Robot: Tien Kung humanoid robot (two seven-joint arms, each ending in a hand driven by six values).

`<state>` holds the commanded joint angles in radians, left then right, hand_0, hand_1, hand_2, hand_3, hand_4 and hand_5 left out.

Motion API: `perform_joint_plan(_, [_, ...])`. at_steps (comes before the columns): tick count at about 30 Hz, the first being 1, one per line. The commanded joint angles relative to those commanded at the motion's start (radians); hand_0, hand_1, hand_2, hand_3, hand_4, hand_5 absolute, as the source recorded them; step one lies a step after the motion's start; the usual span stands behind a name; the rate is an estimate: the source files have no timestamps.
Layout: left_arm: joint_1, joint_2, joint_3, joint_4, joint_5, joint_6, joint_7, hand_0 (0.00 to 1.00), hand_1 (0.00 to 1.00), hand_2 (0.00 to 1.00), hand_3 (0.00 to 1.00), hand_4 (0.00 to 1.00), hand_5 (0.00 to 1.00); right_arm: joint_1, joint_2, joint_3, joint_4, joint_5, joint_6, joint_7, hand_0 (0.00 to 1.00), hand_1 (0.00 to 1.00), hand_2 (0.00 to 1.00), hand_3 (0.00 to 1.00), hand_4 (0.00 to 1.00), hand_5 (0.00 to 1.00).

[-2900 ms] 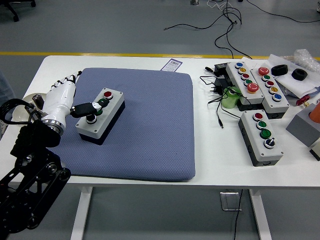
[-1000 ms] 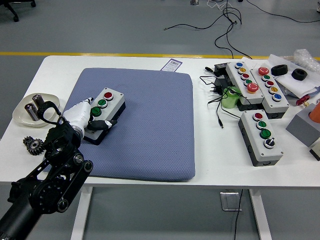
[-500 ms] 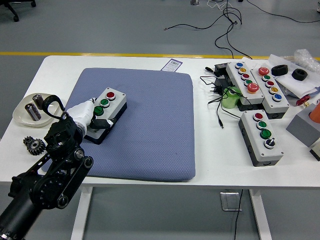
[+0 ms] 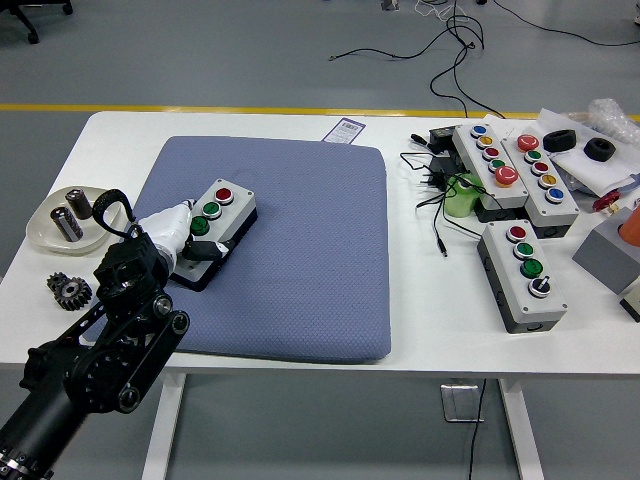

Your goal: Pick up the button,place it on the desk,press the button,press the button

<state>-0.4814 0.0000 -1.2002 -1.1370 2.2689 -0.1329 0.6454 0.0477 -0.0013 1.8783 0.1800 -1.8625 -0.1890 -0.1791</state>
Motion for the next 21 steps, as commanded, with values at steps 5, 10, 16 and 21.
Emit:
perform_joint_plan(5, [-0.002,0.0,-0.001,-0.017,0.0,0.061,0.0,0.002,0.002,0.005,0.278,0.728,0.012,-0.001,0.0,0.001,0.0,0.0,0.0,0.001,0.536,0.665,0.715,0.631,0.305,0.156])
perform_joint_plan(10, [-0.009,0.0,-0.008,-0.004,0.0,0.07,0.0,0.002,0.002,0.002,0.175,0.701,0.064,-0.001,-0.001,0.001,0.0,0.0,0.0,0.001,0.535,0.663,0.713,0.631,0.307,0.155])
perform_joint_plan(16, [-0.007,0.0,-0.013,0.021,0.0,0.073,0.0,0.002,0.002,0.002,0.106,0.744,0.063,0.0,0.0,-0.002,0.0,0.004,0.0,0.0,0.536,0.663,0.713,0.63,0.307,0.155])
perform_joint_plan(21, [-0.007,0.0,-0.012,0.025,0.0,0.093,0.0,0.002,0.002,0.002,0.086,0.711,0.039,0.0,0.0,-0.002,0.0,0.006,-0.001,0.0,0.535,0.663,0.713,0.629,0.307,0.155])
